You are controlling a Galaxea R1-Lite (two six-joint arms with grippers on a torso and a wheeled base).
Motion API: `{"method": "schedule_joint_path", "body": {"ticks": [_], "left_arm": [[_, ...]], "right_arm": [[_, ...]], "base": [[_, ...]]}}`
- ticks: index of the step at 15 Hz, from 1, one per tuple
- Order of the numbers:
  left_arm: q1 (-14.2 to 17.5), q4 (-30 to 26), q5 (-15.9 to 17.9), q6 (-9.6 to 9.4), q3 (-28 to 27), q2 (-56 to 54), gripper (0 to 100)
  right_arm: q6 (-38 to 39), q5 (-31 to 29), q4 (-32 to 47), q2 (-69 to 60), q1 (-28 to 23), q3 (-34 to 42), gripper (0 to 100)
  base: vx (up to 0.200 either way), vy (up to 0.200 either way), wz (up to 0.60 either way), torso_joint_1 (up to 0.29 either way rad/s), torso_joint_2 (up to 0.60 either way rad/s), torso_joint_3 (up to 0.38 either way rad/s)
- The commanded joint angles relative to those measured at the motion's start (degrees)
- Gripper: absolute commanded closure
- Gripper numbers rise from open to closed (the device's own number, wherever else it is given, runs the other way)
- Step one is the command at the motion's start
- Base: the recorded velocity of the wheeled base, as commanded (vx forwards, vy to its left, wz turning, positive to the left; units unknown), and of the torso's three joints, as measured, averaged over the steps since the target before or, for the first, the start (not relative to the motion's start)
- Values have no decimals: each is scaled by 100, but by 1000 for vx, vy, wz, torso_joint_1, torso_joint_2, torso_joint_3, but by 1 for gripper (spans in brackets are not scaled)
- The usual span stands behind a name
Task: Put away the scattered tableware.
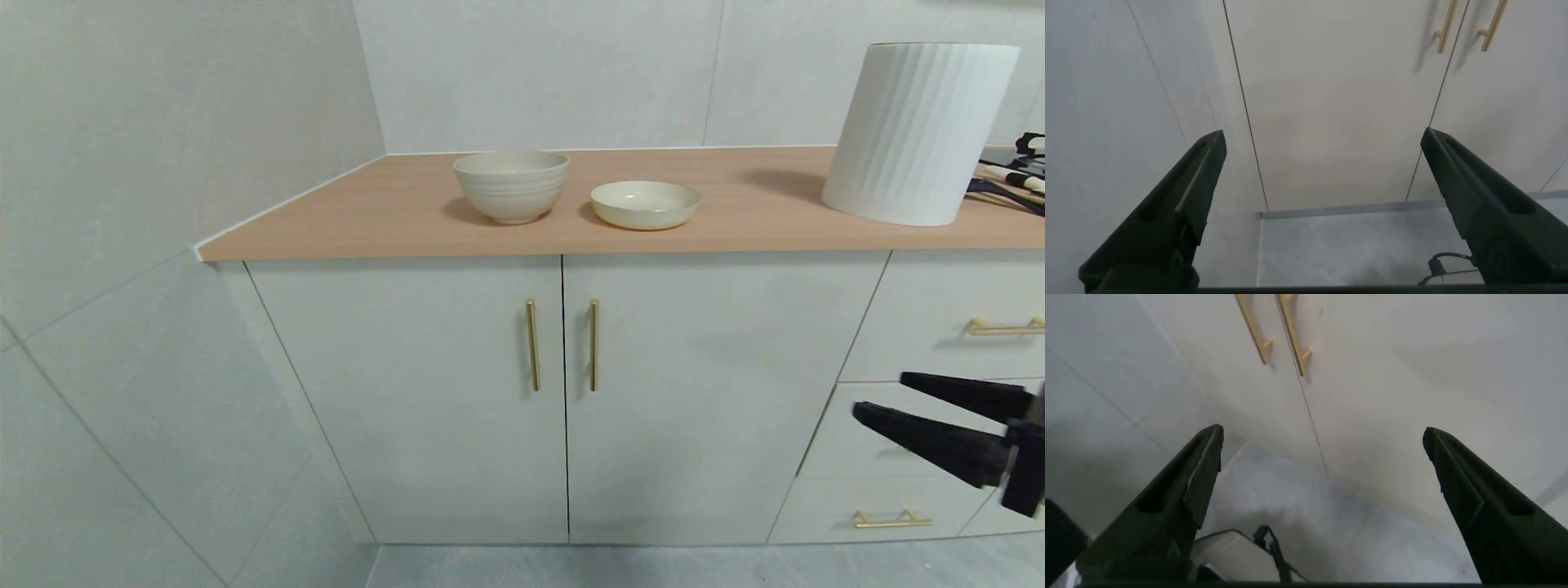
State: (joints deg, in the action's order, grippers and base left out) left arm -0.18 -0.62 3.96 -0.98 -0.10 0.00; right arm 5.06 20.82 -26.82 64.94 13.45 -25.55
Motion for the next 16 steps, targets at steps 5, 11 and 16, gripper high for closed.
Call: {"method": "schedule_joint_path", "body": {"ticks": [5, 11, 16], "left_arm": [[1, 1, -1, 1, 1, 0, 0], [1, 1, -1, 1, 1, 0, 0], [1, 1, -1, 1, 1, 0, 0]], "right_arm": [[4, -52, -1045, 3227, 1187, -1321, 0], [101, -34, -1045, 4176, 1661, -2472, 0], [830, -17, -1335, 4501, 1846, -2753, 0]], "base": [[0, 0, 0, 0, 0, 0], [0, 0, 0, 0, 0, 0], [0, 0, 0, 0, 0, 0]]}}
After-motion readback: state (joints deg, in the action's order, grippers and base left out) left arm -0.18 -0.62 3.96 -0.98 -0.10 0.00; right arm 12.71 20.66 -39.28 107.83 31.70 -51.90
